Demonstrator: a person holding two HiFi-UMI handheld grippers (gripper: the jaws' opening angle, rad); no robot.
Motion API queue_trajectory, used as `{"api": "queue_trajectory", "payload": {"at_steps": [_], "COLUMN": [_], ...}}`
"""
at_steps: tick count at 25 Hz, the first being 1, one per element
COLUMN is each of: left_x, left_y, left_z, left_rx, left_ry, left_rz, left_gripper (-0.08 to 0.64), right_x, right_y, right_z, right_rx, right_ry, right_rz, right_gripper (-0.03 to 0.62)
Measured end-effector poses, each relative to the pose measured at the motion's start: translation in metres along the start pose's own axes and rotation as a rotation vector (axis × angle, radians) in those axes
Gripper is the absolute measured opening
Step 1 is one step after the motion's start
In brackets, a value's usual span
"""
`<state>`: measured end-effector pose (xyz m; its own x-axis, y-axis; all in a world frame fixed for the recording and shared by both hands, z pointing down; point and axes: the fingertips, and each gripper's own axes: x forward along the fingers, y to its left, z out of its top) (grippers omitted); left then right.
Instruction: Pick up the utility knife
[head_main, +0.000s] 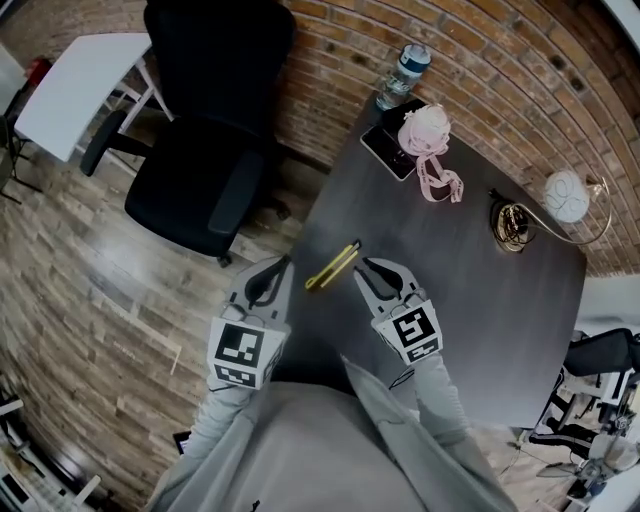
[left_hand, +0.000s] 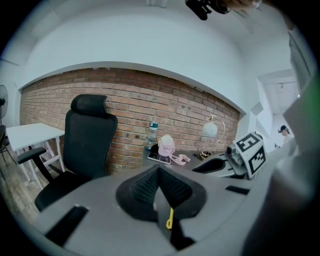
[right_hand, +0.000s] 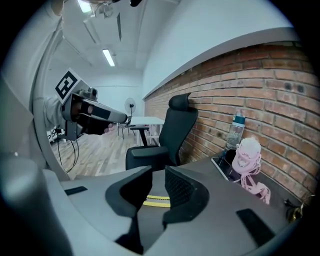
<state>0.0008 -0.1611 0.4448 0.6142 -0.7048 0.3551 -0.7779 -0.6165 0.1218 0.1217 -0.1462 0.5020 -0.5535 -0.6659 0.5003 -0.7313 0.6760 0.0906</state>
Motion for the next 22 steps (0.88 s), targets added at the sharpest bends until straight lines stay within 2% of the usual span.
{"api": "queue_trajectory", "payload": {"at_steps": [4,7,11,22], "left_x": [0.001,0.003,0.004,0.006], "left_y": [0.002,0.002,0.001,0.009], "left_z": [-0.004,-0.006,-0.01,-0.018], "left_rx": [0.0,-0.004,0.001,-0.017], "left_ry": [0.01,0.021,0.027,0.044], "left_rz": [0.001,0.002,-0.002,0.025], "left_gripper": [0.018,0.018,0.018,0.018], "right_x": [0.013,0.023,0.037,0.067], "right_y": [0.004,0.008,0.015,0.035], "right_z": [-0.007,-0.014,-0.029,-0.077], "right_rx": [-0.047,-0.095,-0.168,-0.527], "right_ry": [0.037,0.076,0.132,0.294], "right_rz": [0.061,0.115,0.196,0.463], "right_gripper": [0.099,0.152,0.185,0.224]}}
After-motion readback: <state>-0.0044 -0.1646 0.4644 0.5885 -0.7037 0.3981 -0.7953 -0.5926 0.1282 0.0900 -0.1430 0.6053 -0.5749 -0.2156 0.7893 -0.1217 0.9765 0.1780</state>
